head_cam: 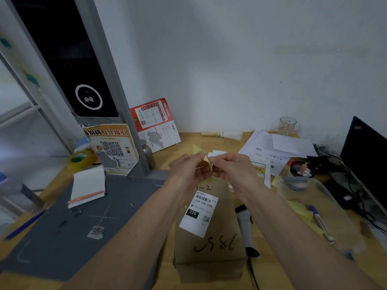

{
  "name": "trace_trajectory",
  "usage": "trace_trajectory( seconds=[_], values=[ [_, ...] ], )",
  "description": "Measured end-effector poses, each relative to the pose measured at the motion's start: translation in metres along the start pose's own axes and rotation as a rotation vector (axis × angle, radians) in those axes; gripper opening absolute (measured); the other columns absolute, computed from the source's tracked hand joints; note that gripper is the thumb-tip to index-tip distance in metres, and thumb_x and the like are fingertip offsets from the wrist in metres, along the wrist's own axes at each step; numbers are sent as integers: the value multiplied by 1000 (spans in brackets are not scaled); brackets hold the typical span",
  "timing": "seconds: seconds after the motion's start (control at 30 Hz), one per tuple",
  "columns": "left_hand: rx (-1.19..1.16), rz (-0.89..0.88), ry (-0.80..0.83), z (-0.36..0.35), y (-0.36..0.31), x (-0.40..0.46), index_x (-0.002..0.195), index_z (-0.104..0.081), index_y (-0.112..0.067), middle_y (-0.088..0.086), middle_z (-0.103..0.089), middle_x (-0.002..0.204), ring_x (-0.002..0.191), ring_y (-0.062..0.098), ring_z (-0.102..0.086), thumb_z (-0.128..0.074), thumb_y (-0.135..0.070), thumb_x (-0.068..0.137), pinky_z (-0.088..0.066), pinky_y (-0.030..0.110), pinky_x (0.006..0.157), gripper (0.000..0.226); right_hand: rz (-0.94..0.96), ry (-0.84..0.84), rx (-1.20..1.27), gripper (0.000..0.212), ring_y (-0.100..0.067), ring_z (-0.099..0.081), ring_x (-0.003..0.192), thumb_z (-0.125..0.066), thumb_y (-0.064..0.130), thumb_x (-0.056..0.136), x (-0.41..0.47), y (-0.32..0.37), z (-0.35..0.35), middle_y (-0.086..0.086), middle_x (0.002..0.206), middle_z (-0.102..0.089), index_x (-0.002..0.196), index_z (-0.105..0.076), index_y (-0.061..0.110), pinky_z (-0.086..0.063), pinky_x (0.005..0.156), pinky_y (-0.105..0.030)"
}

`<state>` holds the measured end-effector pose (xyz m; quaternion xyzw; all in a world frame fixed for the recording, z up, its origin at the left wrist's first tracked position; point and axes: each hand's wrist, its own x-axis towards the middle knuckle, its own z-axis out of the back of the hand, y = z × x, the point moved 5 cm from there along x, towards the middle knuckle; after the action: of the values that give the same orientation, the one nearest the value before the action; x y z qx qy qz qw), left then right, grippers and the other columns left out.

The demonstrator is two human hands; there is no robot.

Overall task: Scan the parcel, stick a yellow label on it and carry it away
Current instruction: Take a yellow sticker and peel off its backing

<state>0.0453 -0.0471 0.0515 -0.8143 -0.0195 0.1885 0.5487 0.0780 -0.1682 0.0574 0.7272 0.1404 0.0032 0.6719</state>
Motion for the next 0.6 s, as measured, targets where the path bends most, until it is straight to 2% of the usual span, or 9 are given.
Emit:
trace_trajectory(
  seconds=[0.1, 0.27, 0.4, 0.47, 0.53, 0.6],
  values=[
    [95, -13, -6, -4, 2, -2, 95, -57, -5, 17, -60, 87, 88, 30, -63, -75, -22, 78, -57, 40, 87, 30, 18, 9, -8, 14, -21, -64, 67, -67, 4, 83, -3, 1, -2, -11, 69, -65, 69, -65, 4, -57, 78, -37],
    [50, -28, -47, -3, 6, -2, 82, -59, -4, 9, -61, 76, 72, 18, -62, -68, -11, 84, -59, 29, 74, 11, 3, -18, 5, 11, -18, -60, 66, -69, 7, 82, -1, -1, 6, -8, 68, -63, 71, -67, 6, -56, 78, -36],
    [-30, 13, -66, -2, 12, 0, 79, -58, -3, 16, -67, 82, 71, 21, -64, -63, -3, 86, -59, 31, 73, 9, 10, -68, 22, 5, -15, -58, 58, -62, 2, 87, 0, -3, 12, -8, 71, -62, 87, -63, 7, -56, 66, -30],
    [-29, 20, -80, -2, 15, 2, 80, -56, -2, 18, -67, 83, 69, 23, -65, -62, -1, 87, -60, 31, 72, 9, 19, -99, 18, 11, -15, -58, 55, -61, 1, 87, 1, -4, 16, -10, 77, -62, 93, -56, 9, -55, 65, -31],
    [-22, 26, -96, -4, 17, 4, 80, -55, -2, 19, -66, 83, 68, 23, -65, -61, 0, 87, -61, 30, 70, 9, 24, -126, -3, 16, -16, -58, 52, -59, 0, 87, 1, -4, 19, -11, 83, -64, 88, -50, 13, -54, 70, -36],
    [-22, 35, -113, -5, 20, 7, 78, -53, -3, 20, -64, 83, 69, 25, -65, -59, 1, 88, -60, 31, 69, 13, 29, -141, -8, 19, -17, -57, 50, -57, -2, 87, 1, -5, 24, -12, 88, -64, 82, -48, 14, -53, 66, -35]
  ],
)
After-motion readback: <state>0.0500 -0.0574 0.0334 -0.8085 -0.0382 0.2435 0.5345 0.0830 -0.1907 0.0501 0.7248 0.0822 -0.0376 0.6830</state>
